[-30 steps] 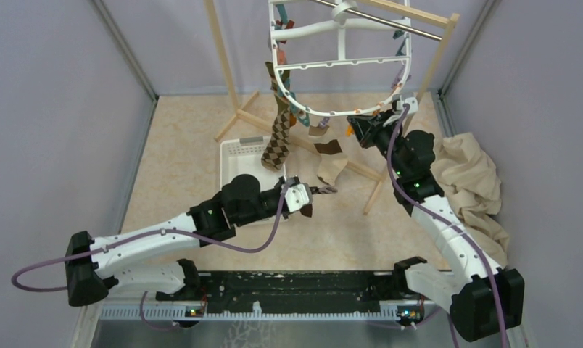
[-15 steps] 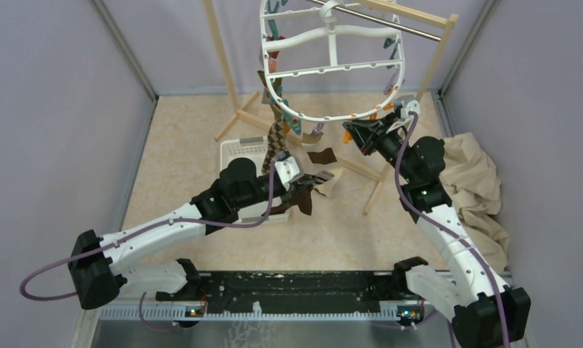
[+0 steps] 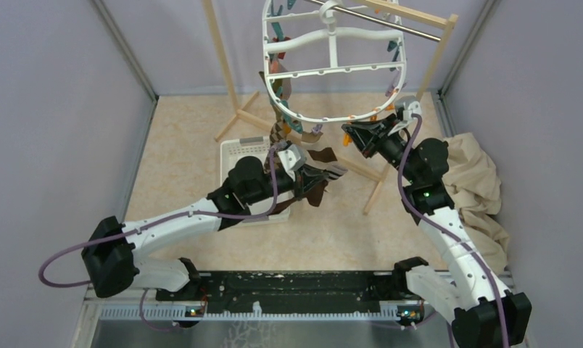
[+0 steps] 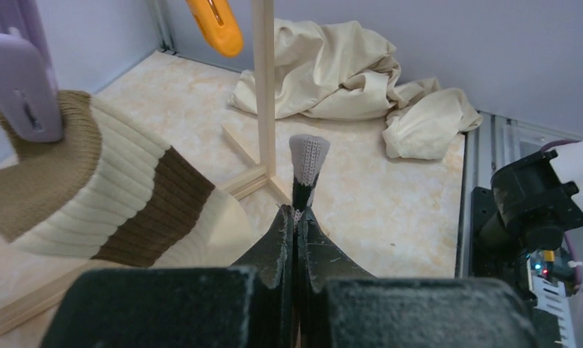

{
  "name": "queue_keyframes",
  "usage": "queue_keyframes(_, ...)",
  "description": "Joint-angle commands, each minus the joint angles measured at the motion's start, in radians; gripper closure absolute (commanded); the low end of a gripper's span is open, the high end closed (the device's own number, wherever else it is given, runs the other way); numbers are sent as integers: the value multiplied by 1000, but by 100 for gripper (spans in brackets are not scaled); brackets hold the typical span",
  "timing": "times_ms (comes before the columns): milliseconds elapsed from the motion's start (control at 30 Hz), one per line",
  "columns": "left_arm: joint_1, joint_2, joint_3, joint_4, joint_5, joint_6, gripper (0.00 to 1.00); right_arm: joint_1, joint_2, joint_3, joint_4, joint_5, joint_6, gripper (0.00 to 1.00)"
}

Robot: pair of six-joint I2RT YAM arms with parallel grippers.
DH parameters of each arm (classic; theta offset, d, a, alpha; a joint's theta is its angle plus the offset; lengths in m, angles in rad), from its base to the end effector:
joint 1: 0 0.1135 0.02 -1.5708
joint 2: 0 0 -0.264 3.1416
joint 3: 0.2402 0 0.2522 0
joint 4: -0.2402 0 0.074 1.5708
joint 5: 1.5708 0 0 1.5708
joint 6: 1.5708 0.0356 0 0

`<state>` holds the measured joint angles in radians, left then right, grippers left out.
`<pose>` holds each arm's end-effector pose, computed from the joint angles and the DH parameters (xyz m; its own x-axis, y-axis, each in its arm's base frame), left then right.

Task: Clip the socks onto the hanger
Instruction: Clamp the sock onto the hanger.

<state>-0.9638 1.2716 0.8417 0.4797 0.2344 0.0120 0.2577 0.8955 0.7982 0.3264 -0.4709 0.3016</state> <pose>0.1634 -0.2498 0.3236 0.0396 -0.0365 -0.9985 0.9308 0.3647 0.0236 0.1966 0.0685 0.3795 0.0153 0.2778 -0.9605 -0.6901 0.6981 0.1909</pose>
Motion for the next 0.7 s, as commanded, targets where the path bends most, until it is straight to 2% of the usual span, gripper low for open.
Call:
queue_keyframes(0,8,49,84,107,34,-137,100,-14,11,4,59,-129,43,100)
queue_keyframes(267,22,96,137,119,63,-178,100,-34,14,-11,150,-236,111,100)
queue_keyframes(667,56,116,84,173,84,-235,100,-36,28,-44,249,-284,147,100)
